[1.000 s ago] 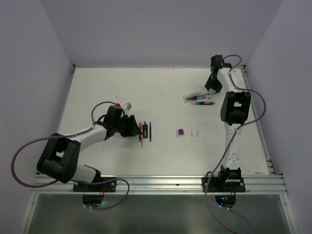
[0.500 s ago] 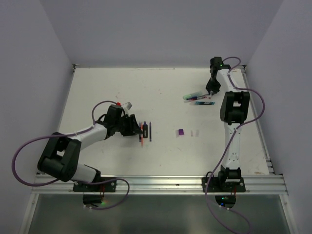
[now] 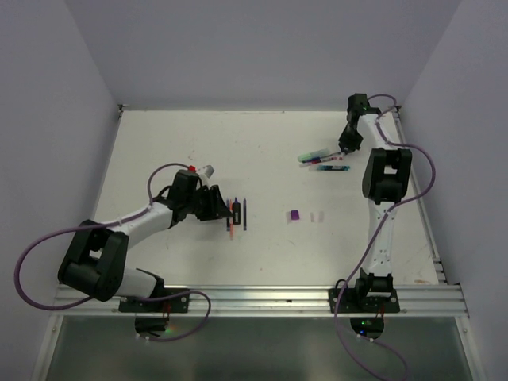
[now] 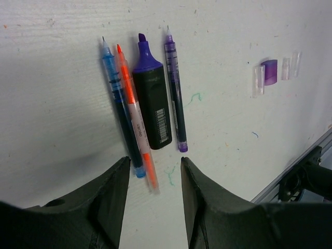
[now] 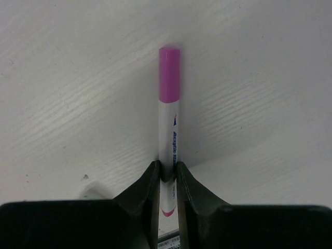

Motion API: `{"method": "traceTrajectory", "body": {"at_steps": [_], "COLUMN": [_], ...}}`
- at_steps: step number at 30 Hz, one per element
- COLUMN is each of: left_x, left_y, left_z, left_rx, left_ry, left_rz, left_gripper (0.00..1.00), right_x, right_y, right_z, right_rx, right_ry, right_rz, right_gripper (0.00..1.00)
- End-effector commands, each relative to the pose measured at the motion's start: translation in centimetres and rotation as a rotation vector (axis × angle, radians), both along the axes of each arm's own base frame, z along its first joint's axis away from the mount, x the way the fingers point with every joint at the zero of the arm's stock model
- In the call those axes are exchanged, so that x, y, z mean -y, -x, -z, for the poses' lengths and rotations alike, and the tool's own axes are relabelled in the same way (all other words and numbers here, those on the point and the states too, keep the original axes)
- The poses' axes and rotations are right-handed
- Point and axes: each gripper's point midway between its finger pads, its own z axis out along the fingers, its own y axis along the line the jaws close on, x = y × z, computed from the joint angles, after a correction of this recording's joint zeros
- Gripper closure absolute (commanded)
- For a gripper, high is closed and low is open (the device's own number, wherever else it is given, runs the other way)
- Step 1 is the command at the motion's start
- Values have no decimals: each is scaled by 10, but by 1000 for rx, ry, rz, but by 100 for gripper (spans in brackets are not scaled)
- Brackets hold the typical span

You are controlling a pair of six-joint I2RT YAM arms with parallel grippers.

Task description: Open the pen caps

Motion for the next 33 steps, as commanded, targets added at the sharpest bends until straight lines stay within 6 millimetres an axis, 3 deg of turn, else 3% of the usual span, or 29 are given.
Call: {"method": "traceTrajectory", "body": {"at_steps": [1, 4, 8, 13, 14, 15, 16, 18, 19, 21, 22, 24, 25, 28, 31, 33], "left_x": [4, 4, 6, 11, 13, 15, 20, 24, 28, 33, 35, 38, 42, 50, 57, 60], "left_y": [-5, -8, -11, -19, -20, -23, -26, -31, -32, -39, -42, -46, -45, -38, -28, -24], "left_z": [-18, -25, -33, -47, -47, -52, -60, -72, -77, -94, -98, -104, -105, -104, -103, -102], "left_rx": [44, 59, 73, 94, 81, 81, 76, 85, 82, 102, 106, 105, 99, 70, 53, 21], "left_ry": [20, 22, 21, 40, 45, 56, 74, 96, 114, 152, 161, 184, 204, 273, 355, 393], "left_rz": [14, 13, 23, 34, 35, 39, 50, 51, 62, 70, 71, 68, 82, 108, 141, 132], "left_gripper": [53, 53, 53, 54, 54, 55, 55, 55, 55, 55, 54, 54, 54, 53, 53, 52], "right_x": [18, 19, 21, -5, -17, -30, -54, -88, -113, -149, -168, -188, -204, -233, -251, -268], "right_y": [-2, -1, 11, 39, 50, 57, 70, 84, 100, 121, 140, 160, 177, 209, 225, 237], "right_z": [-16, -37, -82, -115, -109, -122, -116, -128, -121, -131, -124, -136, -128, -134, -139, -153], "right_rx": [39, 80, 141, 176, 148, 166, 131, 142, 102, 106, 75, 99, 75, 68, 90, 109], "right_ry": [38, 47, 58, -43, -63, -99, -113, -174, -205, -298, -317, -363, -424, -505, -565, -671], "right_rz": [-3, 0, 20, -20, -45, -87, -144, -270, -338, -459, -506, -560, -598, -676, -725, -780], "right_gripper": [100, 100, 100, 100, 100, 100, 100, 100, 100, 100, 100, 100, 100, 100, 100, 100]}}
